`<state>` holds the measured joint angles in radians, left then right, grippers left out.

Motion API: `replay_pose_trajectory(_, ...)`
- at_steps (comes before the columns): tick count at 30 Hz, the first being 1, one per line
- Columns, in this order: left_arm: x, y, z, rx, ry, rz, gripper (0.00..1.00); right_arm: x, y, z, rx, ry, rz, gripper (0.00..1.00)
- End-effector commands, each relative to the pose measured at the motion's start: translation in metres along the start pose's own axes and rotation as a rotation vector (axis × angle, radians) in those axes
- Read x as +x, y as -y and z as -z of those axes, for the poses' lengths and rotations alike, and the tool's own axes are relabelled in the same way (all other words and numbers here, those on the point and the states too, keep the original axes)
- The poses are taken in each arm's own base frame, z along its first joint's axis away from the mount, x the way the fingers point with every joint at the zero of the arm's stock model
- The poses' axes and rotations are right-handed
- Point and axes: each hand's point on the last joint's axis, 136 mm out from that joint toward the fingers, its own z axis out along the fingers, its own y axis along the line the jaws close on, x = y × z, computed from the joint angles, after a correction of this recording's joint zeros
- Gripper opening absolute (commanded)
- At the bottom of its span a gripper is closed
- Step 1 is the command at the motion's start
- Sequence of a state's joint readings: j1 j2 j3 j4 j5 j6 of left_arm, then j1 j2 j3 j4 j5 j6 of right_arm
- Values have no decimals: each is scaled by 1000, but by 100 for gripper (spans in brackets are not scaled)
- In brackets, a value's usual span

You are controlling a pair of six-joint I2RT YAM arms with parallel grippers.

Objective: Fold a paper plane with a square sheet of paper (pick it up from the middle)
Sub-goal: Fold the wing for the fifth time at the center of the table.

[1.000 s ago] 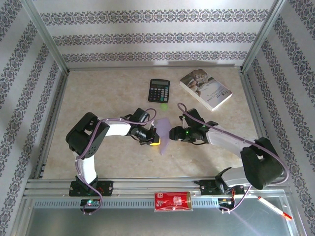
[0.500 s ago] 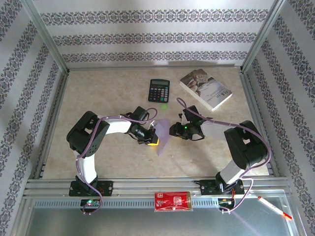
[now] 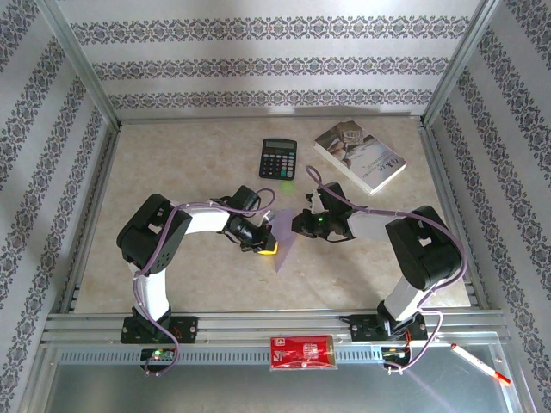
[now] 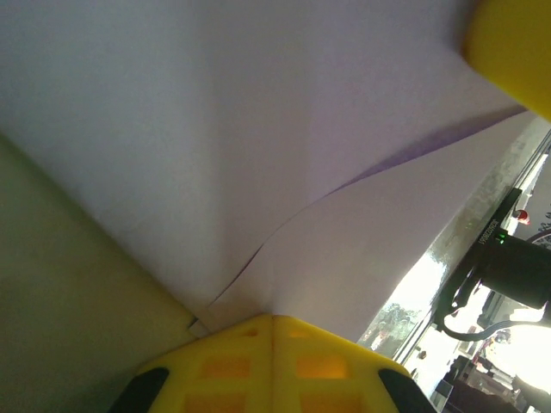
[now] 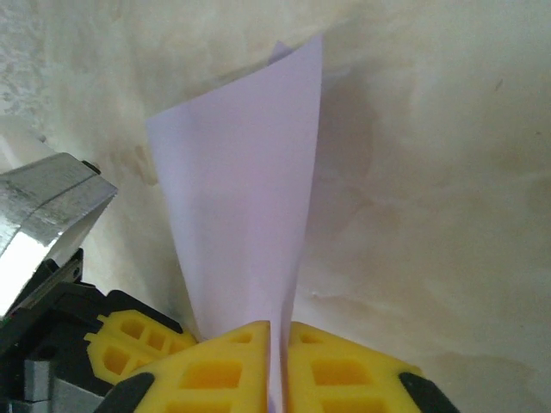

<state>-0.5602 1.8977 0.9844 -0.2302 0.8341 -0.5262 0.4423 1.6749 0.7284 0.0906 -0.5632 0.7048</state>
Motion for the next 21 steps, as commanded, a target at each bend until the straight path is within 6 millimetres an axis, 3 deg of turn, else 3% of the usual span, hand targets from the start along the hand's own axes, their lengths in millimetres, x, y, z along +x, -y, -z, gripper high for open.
replay_pose_trajectory(1,-2,-6,5,-18,-4,9,4,3,-1,5,-9,14,-11,9)
replay_pose_trajectory(5,-11,7,18,-16,76,-35,19,12,-1,17,9,62,-132,4)
replay_pose_trajectory(8,-16,17,39,-38,214,-106,30,24,-2,25,52,137,-252,3)
replay_pose_trajectory(12,-3,28,61,-147,417,-280,37,44,-1,27,90,214,-381,2)
replay_pose_trajectory(17,30,46,58,-324,547,-599,47,58,-4,21,100,224,-461,2)
replay_pose_trajectory(21,48,53,44,-409,563,-783,56,64,-4,19,92,228,-519,2)
